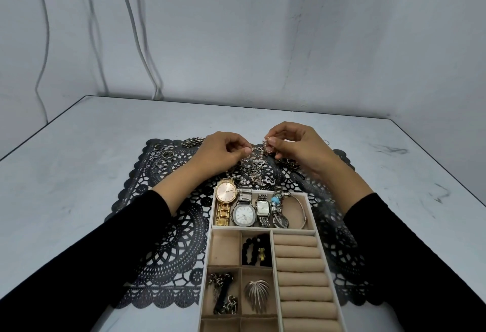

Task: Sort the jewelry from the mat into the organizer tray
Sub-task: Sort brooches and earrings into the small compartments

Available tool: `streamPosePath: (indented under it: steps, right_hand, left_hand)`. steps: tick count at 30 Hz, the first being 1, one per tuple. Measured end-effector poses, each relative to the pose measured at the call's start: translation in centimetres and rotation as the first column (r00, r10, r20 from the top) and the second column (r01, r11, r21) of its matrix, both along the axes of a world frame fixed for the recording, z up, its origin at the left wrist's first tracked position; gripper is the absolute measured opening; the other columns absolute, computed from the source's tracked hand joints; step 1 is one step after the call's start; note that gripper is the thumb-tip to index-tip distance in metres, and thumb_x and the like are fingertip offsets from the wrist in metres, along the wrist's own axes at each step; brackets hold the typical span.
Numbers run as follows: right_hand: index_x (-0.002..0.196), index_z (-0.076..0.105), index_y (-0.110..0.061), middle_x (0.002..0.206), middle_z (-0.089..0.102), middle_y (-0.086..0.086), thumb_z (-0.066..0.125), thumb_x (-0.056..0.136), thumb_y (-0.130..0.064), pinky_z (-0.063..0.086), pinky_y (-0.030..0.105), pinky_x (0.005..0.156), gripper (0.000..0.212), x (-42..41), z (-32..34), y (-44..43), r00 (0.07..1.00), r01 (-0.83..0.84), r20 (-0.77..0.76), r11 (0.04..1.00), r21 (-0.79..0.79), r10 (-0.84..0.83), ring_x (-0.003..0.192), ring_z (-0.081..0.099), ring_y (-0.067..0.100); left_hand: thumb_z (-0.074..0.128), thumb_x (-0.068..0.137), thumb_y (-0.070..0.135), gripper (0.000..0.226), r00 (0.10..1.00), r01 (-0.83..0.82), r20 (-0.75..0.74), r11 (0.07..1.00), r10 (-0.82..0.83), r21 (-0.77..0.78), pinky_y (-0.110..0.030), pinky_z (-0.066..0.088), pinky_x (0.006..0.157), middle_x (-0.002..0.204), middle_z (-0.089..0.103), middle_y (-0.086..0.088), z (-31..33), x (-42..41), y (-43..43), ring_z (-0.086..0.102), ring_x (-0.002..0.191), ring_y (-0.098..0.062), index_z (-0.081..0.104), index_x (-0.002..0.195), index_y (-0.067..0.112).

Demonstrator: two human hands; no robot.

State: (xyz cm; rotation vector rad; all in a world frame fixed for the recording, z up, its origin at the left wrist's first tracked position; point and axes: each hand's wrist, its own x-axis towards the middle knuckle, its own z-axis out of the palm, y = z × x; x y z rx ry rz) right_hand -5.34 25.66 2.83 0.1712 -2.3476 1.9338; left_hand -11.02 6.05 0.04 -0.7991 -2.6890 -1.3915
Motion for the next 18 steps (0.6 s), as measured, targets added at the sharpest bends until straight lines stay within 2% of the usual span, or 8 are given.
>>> streamPosePath:
  steps: [3,6,10,15,18]
  right_hand:
    - [0.087,0.067,-0.011,0.076,0.068,0.001,0.067,0.086,-0.004,0.05,0.021,0.059,0.007,-0.1,-0.1,0.3,0.999,0.042,0.009,0.999,0.007,-0.042,0.072,0.064,0.01]
    - [0.086,0.068,-0.014,0.073,0.069,-0.004,0.069,0.085,-0.007,0.048,0.021,0.057,0.007,-0.3,-0.3,0.4,0.996,0.086,0.025,0.995,0.046,-0.087,0.068,0.061,0.008]
    - [0.085,0.07,-0.014,0.077,0.07,0.002,0.071,0.082,-0.007,0.047,0.019,0.055,0.008,-0.3,-0.4,0.5,0.992,0.112,0.046,0.993,0.048,-0.114,0.068,0.061,0.009]
    - [0.084,0.074,-0.016,0.079,0.071,0.004,0.076,0.077,-0.01,0.052,0.024,0.064,0.01,-0.1,-0.4,0.5,0.987,0.146,0.064,0.987,0.06,-0.15,0.074,0.061,0.015]
    - [0.085,0.076,-0.018,0.077,0.073,0.001,0.078,0.075,-0.013,0.053,0.026,0.07,0.011,0.3,-0.2,0.4,0.982,0.169,0.075,0.984,0.058,-0.173,0.069,0.059,0.019]
  left_hand:
    - [0.073,0.087,0.025,0.009,0.999,-0.029,-0.023,0.999,0.028,-0.027,0.0,0.038,0.061,0.079,0.067,0.015,0.1,-0.1,-0.2,0.059,0.073,0.002,0.076,0.094,0.022]
    - [0.074,0.086,0.025,0.013,1.0,-0.012,-0.014,1.0,0.012,-0.026,-0.004,0.043,0.069,0.083,0.071,0.014,0.2,-0.1,-0.4,0.065,0.08,0.0,0.077,0.098,0.023]
    - [0.077,0.082,0.027,0.016,1.0,0.002,0.016,1.0,-0.003,0.028,0.0,0.044,0.073,0.084,0.072,0.016,0.4,0.0,-0.7,0.065,0.082,0.01,0.077,0.099,0.028]
    - [0.079,0.08,0.023,0.019,0.994,0.007,0.105,0.988,-0.023,0.155,-0.009,0.05,0.073,0.084,0.076,0.009,1.0,0.3,-1.0,0.073,0.075,-0.009,0.078,0.099,0.024]
    - [0.08,0.08,0.024,0.021,0.995,-0.02,0.099,0.989,0.005,0.147,-0.007,0.048,0.076,0.09,0.076,0.008,1.3,0.6,-1.2,0.072,0.081,-0.004,0.078,0.101,0.024]
